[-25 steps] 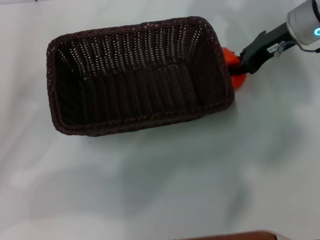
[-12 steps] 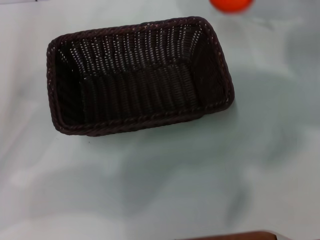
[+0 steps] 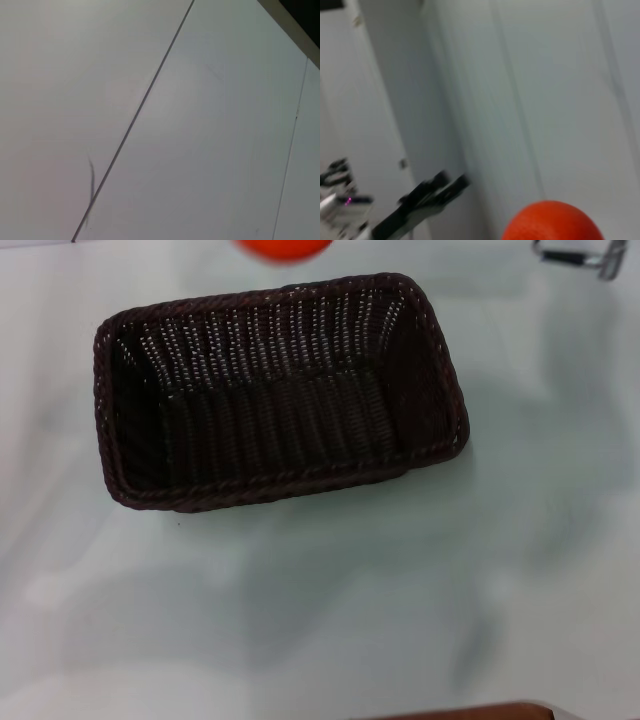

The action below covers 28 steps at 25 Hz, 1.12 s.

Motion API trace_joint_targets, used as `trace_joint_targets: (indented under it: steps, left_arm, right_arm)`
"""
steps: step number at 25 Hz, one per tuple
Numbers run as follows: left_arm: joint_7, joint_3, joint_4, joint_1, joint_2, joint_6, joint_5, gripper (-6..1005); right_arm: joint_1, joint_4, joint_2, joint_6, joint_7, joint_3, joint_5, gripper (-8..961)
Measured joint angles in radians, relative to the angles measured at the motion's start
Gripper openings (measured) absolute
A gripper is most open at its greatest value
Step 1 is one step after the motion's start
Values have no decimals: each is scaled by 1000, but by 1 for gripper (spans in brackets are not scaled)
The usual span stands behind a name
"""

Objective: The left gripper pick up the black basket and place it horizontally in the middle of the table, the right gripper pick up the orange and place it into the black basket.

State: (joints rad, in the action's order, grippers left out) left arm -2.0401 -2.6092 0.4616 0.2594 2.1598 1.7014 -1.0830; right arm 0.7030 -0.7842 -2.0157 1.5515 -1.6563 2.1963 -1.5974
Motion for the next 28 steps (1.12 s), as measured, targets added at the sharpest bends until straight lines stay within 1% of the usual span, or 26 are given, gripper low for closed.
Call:
trace_joint_targets:
  steps: [2,3,6,11,14,17,21,22,24,28]
  left_arm:
    - [0,0,-1,-1,0,0,0,823]
    - [0,0,-1,-1,0,-1,0,823]
    - [0,0,-1,-5,0,-1,0,824]
    - [0,0,-2,-7,0,1,0,824]
    - [0,0,-3,-7,0,3,0,824]
    - [0,0,-3,-6,1,4,0,823]
    - [1,2,-5,-6,3,6,1,823]
    - [1,2,-6,-5,3,6,2,823]
    - [2,2,-7,-3,3,6,5,823]
    - [2,1,-8,1,5,8,8,823]
  right_arm:
    - [11,15,-3,-16,2,-46,0,79]
    - [14,20,-5,-20,3,-52,0,75]
    - [17,28,-13,-26,8,-58,-1,145]
    - [12,29,-13,-24,10,-56,1,272]
    - [3,29,-16,-20,16,-49,12,357]
    - [-13,29,-23,-16,34,-39,42,443]
    - [-54,32,-40,-18,118,-23,135,644]
    - [-68,38,-48,-20,151,-11,166,694]
    - [-89,65,-60,-22,226,18,236,761]
    - [-119,167,-64,-17,370,62,389,896]
